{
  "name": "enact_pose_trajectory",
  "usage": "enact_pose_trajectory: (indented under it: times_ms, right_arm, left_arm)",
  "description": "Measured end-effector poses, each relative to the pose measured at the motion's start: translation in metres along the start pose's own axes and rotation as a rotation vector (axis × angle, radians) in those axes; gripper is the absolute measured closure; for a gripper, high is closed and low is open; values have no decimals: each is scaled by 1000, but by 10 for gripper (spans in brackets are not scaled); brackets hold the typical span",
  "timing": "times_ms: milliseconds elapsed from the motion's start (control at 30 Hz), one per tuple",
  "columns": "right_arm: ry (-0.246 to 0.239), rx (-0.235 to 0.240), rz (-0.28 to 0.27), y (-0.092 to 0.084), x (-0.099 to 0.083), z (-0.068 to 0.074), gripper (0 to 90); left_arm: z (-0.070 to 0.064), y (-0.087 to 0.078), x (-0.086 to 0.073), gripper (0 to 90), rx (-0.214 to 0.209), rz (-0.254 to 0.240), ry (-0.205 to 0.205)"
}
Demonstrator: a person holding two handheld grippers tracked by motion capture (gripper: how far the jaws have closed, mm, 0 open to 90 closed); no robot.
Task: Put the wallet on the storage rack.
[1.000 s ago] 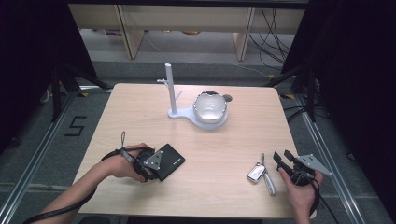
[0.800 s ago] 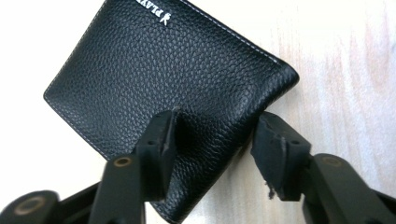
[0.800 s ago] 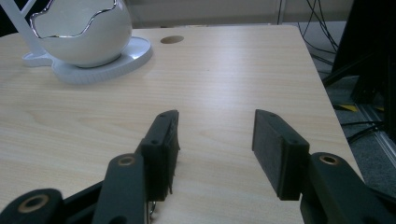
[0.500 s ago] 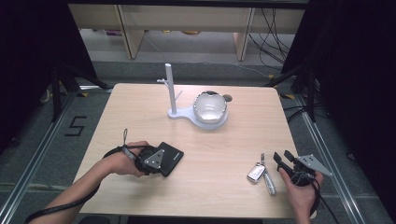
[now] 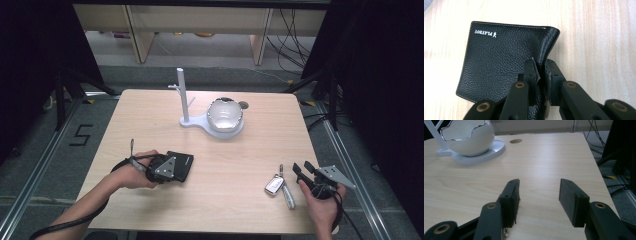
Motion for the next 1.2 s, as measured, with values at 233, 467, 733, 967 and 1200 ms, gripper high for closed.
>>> enact_pose_trajectory:
  times_ms: [233,467,733,967,1200]
  right_arm:
    - [-3,-4,7,0,0,0,517]
    - [-42,7,15,-2,3,1,519]
    - [-343,75,154,-2,19,37,560]
    - [-762,240,325,3,39,114,555]
    - [-1042,385,412,18,52,201,532]
  left_arm:
    - [0,-3,1,818,10,-4,-5]
    - [6,-17,2,824,18,-6,-20]
    - [13,-44,8,825,-15,-11,-79]
    - [14,-61,26,823,-80,5,-86]
    - [13,-69,52,822,-96,21,-48]
Point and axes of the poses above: each handheld gripper's, and its own axes: y roughly forward along the jaws, x roughly out of its top, z roughly to its left, the point moved 5 cm from there along y, roughly forward along the jaws, and after that the axes turned 14 degrees about z, right-handed, at the moved point
